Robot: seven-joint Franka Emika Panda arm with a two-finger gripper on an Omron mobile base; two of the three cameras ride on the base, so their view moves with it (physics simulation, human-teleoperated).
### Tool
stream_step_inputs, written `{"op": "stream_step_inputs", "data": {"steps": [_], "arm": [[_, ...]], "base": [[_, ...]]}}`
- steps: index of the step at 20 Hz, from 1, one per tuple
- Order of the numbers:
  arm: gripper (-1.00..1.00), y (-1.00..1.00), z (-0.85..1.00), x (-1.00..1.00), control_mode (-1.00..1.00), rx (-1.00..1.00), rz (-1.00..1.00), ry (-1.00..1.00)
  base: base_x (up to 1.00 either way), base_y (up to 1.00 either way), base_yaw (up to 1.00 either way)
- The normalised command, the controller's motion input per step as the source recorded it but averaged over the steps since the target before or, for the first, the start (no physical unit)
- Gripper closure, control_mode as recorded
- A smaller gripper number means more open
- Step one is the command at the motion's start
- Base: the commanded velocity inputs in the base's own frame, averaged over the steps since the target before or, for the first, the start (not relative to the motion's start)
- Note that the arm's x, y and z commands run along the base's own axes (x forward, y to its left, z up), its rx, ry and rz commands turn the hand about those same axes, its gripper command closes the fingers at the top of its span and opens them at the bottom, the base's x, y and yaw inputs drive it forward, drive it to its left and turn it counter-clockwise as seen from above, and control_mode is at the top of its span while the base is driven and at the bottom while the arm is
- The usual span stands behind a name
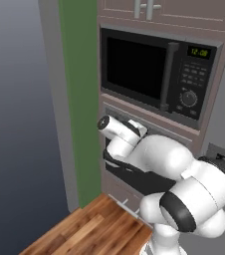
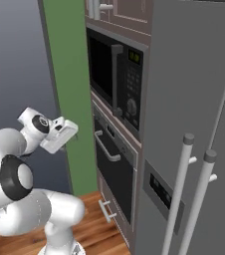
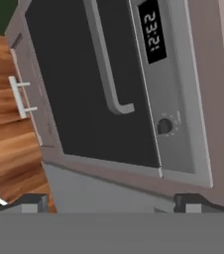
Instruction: Take the baked cake out of the oven and place it on the plate for cooling. Then close the oven door.
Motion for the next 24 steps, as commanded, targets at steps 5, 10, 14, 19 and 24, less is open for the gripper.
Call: {"op": "stream_step_inputs", "data": {"steps": [5, 10, 14, 19, 24], "arm": [[-1.00, -0.29, -0.37, 0.58, -1.00, -0.04, 0.00, 0.01], [-1.00, -0.32, -0.40, 0.52, -1.00, 0.00, 0.00, 0.04], [-1.00, -0.33, -0.40, 0.51, -1.00, 0.00, 0.00, 0.06], [-1.00, -0.21, -0.48, 0.41, -1.00, 0.00, 0.00, 0.01], [-1.00, -0.01, -0.50, 0.32, -1.00, 0.00, 0.00, 0.00]], "base": [[0.00, 0.00, 0.00], [0.00, 0.00, 0.00], [0.00, 0.00, 0.00], [0.00, 0.00, 0.00], [0.00, 0.00, 0.00]]}}
